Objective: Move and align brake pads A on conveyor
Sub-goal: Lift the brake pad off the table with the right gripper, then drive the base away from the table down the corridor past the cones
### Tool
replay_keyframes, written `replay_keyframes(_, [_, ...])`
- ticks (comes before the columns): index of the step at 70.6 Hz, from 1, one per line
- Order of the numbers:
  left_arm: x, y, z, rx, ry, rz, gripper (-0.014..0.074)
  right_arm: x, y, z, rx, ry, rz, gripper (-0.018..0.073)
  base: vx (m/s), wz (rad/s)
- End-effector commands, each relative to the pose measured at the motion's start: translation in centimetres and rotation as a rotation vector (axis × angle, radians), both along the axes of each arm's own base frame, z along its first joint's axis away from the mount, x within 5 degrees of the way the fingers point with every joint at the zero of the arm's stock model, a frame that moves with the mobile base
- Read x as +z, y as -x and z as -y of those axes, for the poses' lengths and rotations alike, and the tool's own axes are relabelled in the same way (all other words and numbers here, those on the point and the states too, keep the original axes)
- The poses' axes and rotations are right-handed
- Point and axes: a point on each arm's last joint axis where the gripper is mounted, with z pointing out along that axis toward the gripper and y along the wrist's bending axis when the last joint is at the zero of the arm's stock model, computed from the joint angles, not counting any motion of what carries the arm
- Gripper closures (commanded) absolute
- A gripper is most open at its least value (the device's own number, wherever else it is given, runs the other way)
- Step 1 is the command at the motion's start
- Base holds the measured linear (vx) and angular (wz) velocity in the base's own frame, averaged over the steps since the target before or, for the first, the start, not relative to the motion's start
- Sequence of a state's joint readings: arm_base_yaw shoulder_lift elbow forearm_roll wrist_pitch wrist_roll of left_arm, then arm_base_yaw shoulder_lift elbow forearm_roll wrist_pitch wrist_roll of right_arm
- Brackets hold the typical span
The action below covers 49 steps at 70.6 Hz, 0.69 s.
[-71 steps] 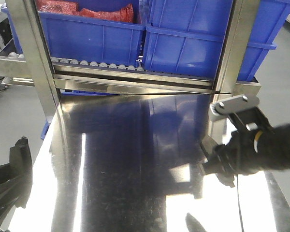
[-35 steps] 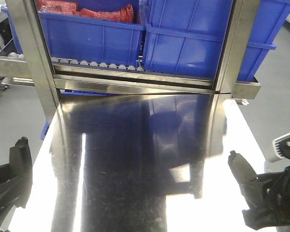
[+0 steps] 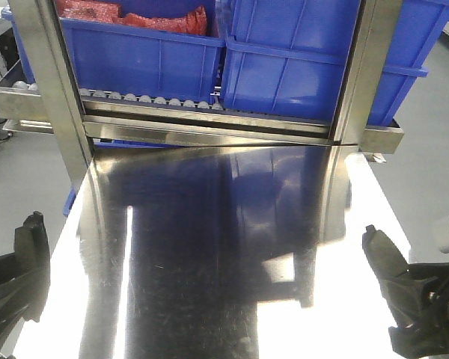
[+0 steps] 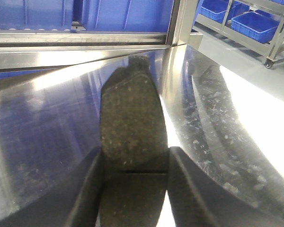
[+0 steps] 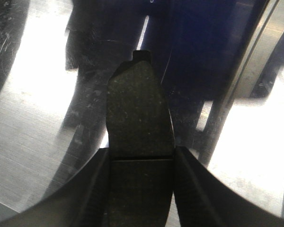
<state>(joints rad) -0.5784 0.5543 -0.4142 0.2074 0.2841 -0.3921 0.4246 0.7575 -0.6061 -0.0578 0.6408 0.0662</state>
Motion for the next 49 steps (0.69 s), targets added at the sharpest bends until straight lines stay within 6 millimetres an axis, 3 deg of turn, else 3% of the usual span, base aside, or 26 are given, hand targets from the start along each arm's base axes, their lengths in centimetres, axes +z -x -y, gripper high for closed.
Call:
replay_keyframes(1, [1.86,-0.08,0.29,-0.022,0.065,0.105,0.0468,1.64,-0.36,-0.20,0.010,-0.040,0.108,0.0376,0.00,0.00])
replay_keyframes(49, [1.86,-0.08,0.29,-0.022,0.065,0.105,0.0468,1.64,-0.36,-0.21,0.010,-0.042,0.108,0.0376,-0.01,0.04])
